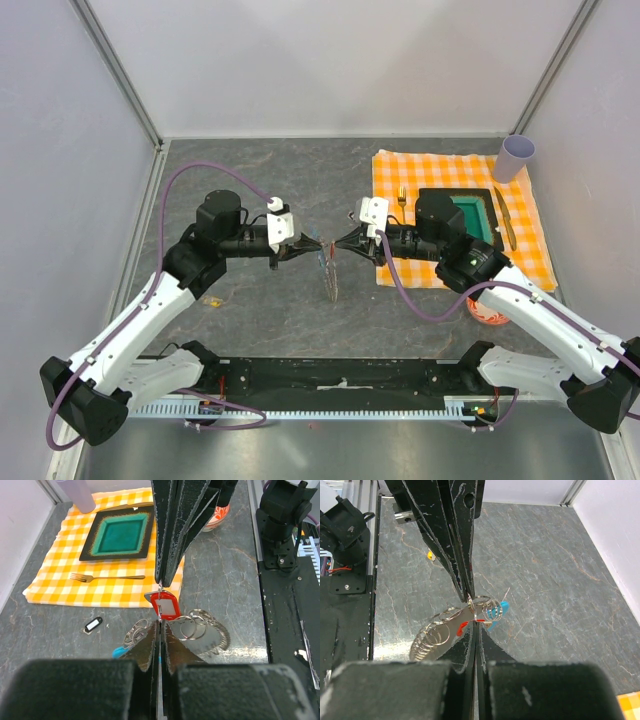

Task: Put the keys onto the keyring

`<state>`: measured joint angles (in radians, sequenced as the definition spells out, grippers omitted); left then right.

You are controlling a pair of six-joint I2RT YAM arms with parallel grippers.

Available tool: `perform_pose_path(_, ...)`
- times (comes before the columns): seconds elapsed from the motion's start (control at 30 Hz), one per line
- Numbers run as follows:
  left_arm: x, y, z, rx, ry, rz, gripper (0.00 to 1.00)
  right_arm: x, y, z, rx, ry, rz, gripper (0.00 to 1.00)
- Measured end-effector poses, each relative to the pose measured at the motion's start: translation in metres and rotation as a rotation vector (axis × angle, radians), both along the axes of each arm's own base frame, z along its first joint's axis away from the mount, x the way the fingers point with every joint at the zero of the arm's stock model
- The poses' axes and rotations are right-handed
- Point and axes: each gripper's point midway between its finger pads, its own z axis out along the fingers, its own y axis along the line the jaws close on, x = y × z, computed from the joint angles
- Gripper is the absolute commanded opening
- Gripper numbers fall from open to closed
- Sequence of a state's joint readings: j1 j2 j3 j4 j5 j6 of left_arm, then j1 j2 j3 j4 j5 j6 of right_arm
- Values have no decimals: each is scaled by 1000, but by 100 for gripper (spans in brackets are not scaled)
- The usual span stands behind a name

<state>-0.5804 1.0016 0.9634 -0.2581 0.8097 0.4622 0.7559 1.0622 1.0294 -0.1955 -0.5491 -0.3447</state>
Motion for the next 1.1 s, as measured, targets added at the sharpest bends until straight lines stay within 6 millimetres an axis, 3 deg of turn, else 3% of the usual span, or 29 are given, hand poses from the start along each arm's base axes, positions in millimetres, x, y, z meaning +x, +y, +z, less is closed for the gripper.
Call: perform_pose_path(1.1,-4,-2,0,0,3,-16,2,-4,1,-3,-10,5,25,0)
